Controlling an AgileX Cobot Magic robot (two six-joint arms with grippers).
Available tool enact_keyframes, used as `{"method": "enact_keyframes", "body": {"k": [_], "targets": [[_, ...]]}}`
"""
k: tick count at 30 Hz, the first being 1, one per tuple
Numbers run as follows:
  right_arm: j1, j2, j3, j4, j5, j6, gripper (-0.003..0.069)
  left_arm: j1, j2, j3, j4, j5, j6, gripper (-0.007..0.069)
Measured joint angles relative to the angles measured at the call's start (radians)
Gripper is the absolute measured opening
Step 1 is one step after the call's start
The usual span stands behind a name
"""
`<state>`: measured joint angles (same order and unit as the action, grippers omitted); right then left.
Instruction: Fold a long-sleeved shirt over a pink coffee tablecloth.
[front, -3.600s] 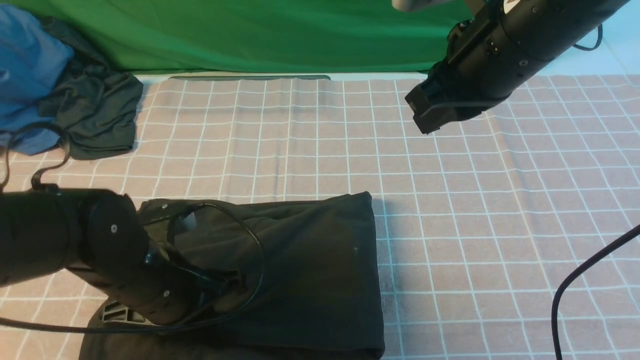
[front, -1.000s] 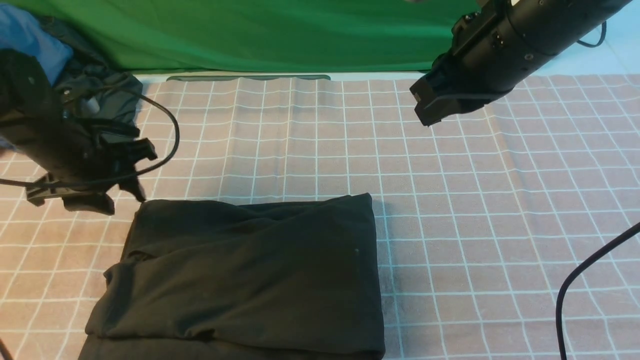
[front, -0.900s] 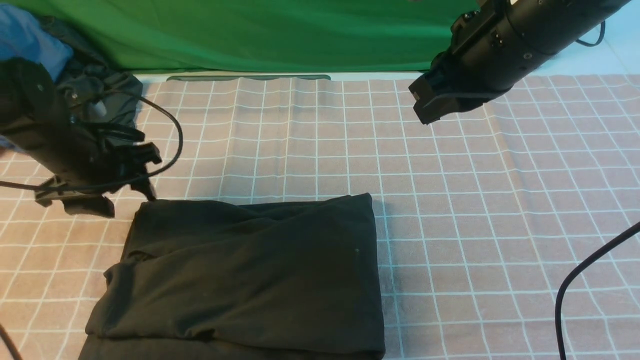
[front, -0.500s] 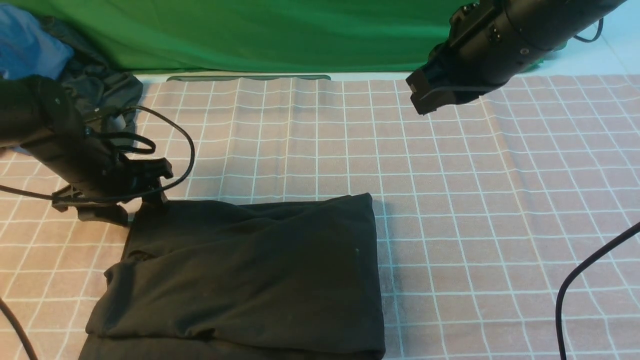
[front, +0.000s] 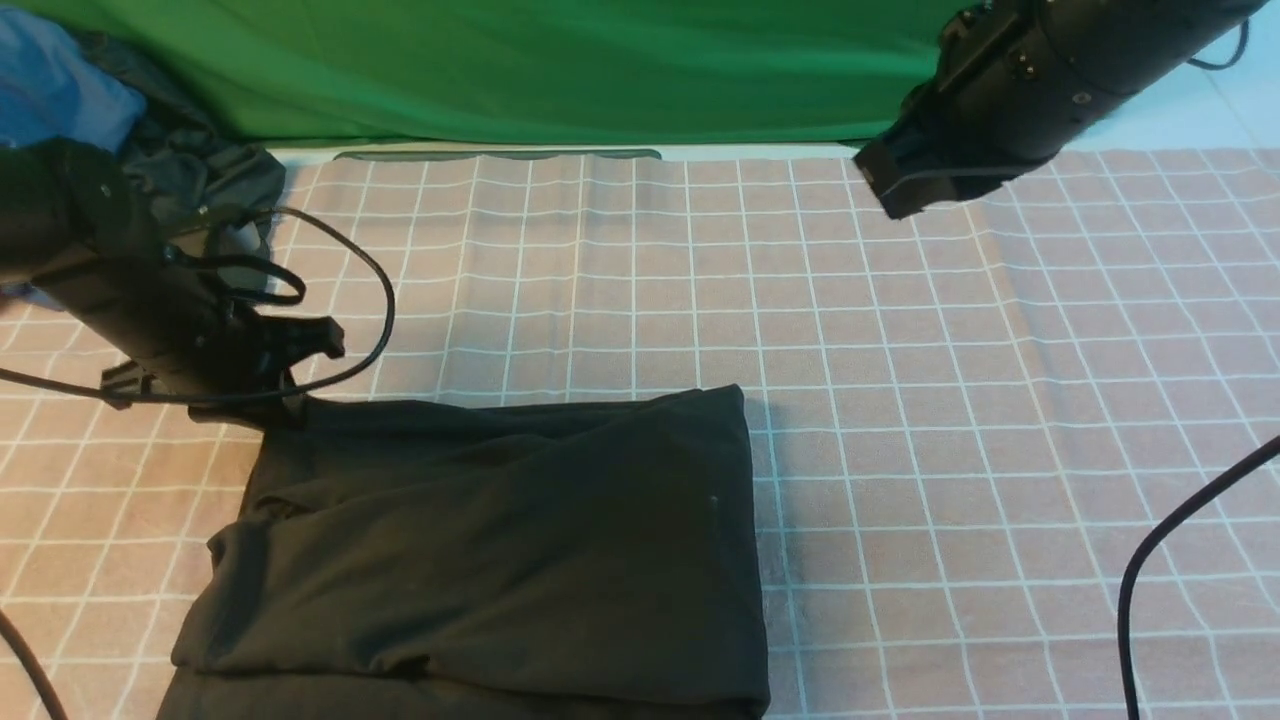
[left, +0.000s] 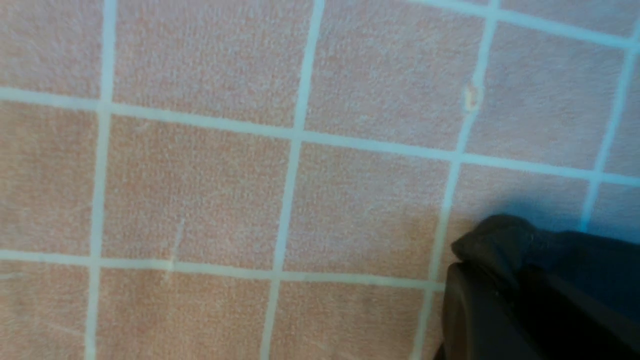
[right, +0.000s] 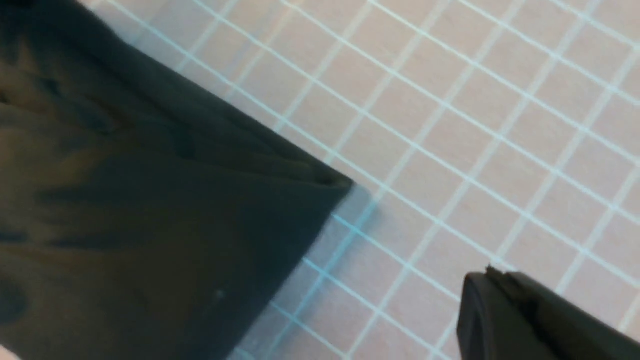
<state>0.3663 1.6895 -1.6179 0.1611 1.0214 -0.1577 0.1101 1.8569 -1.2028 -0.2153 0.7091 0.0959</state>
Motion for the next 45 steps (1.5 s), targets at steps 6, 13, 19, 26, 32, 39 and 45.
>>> {"method": "enact_keyframes", "body": {"k": [6,13,19,26,32,39,45], "targets": [[-0.044,0.095,0.0,0.003,0.008,0.076,0.0192,0.0,-0.025,-0.007,0.002,-0.005,0.003,0.0064],[-0.017,0.255,0.0,0.169,-0.005,0.012,0.0549,0.0,-0.025,-0.007,0.002,-0.005,0.004,0.0064],[0.034,0.339,0.0,0.225,-0.06,-0.007,0.0587,0.0,-0.025,-0.007,0.002,-0.005,0.004,0.0064],[0.065,0.393,-0.002,0.258,-0.148,-0.008,0.059,0.0,-0.025,-0.007,0.002,-0.005,0.004,0.0064],[0.067,0.456,-0.002,0.308,-0.171,-0.013,0.058,0.0,-0.025,-0.007,0.002,-0.005,0.004,0.0064],[0.081,0.47,-0.002,0.373,-0.179,-0.121,0.0281,0.0,-0.025,-0.007,0.002,-0.005,0.004,0.0064],[0.084,0.47,-0.006,0.376,-0.194,-0.149,0.0115,0.0,-0.025,-0.007,-0.009,-0.011,0.004,0.0064]]}}
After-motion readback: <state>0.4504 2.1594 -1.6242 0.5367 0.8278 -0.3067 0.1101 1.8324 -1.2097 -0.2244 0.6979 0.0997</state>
